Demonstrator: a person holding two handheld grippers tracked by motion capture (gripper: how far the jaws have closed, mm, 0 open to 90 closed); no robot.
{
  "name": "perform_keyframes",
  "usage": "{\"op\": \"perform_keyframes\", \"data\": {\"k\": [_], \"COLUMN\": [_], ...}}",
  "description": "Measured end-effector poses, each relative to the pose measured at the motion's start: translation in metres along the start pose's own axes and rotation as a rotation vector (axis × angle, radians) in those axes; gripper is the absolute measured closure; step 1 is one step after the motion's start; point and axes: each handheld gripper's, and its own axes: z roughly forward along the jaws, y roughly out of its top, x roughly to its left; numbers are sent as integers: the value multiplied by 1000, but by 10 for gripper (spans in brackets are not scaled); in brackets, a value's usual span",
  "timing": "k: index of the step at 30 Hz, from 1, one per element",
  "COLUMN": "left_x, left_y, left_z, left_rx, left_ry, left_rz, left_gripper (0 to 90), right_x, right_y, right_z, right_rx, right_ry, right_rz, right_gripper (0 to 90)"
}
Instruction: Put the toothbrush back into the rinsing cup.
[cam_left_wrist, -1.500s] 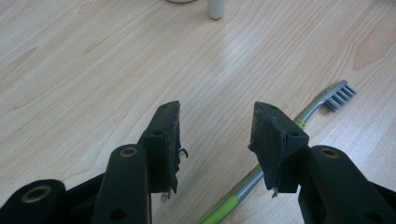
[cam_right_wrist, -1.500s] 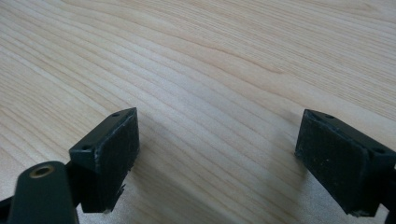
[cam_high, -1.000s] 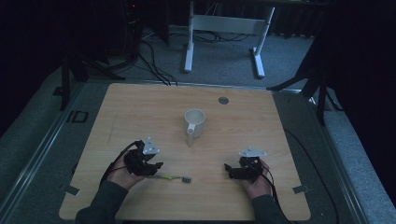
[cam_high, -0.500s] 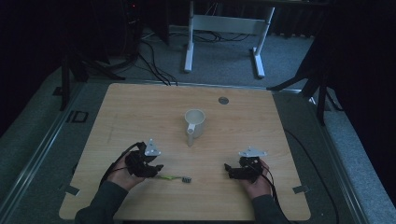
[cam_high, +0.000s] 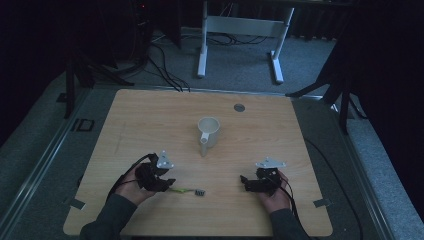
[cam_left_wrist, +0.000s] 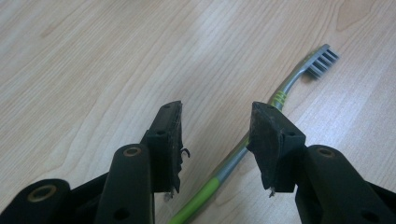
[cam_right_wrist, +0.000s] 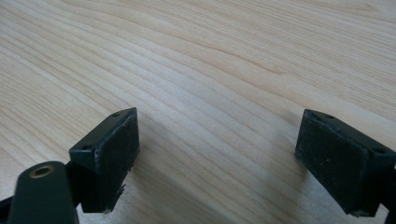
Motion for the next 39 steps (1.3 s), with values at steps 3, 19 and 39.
{"op": "perform_keyframes", "data": {"k": [3, 19, 39], "left_x": [-1, 0, 2], "left_y": [0, 6, 7], "left_z": [1, 4, 2], "left_rx": [9, 43, 60], "left_ry": [-8, -31, -54], "left_rz": [8, 49, 74], "left_gripper": [555, 593, 608], "right_x": [0, 0, 0], "right_y": [0, 0, 0], "right_z": [0, 0, 0], "right_rx": [0, 0, 0], "right_ry": [0, 0, 0], "right_rz": [-1, -1, -1], "right_gripper": [133, 133, 133]}}
